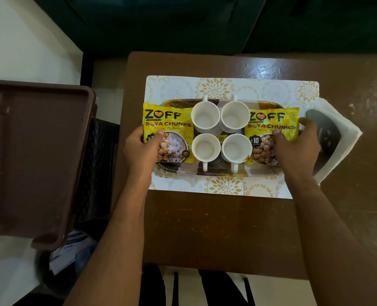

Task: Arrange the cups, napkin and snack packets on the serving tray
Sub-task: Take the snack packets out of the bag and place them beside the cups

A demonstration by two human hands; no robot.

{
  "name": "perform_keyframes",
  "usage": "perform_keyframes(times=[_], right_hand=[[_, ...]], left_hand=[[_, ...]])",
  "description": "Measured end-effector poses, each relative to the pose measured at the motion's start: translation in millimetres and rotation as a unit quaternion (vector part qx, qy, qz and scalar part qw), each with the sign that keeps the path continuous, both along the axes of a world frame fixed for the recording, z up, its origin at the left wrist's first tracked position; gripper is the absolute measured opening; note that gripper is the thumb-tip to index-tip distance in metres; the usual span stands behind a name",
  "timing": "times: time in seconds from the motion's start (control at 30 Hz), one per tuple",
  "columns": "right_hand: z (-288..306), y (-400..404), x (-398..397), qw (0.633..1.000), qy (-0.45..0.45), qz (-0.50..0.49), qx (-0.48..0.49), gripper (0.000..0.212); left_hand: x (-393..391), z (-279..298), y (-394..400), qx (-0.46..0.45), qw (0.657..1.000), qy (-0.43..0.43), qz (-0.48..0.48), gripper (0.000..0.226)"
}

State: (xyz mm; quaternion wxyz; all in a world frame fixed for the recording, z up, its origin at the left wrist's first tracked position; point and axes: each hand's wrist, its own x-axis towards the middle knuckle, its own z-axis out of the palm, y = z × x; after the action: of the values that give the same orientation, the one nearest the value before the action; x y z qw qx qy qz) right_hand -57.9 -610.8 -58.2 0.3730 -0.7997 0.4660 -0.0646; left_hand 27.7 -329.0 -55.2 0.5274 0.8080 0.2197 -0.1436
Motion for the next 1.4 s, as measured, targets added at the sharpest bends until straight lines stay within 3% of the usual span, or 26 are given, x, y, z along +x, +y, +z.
perform_keyframes(times=[1.4], right_hand=[[-11,18,1,0.999,-0.012,0.015,-0.044,0.060]], left_hand=[[-2,-7,11,0.057,0.997,-0.041,-0.013,0.017]])
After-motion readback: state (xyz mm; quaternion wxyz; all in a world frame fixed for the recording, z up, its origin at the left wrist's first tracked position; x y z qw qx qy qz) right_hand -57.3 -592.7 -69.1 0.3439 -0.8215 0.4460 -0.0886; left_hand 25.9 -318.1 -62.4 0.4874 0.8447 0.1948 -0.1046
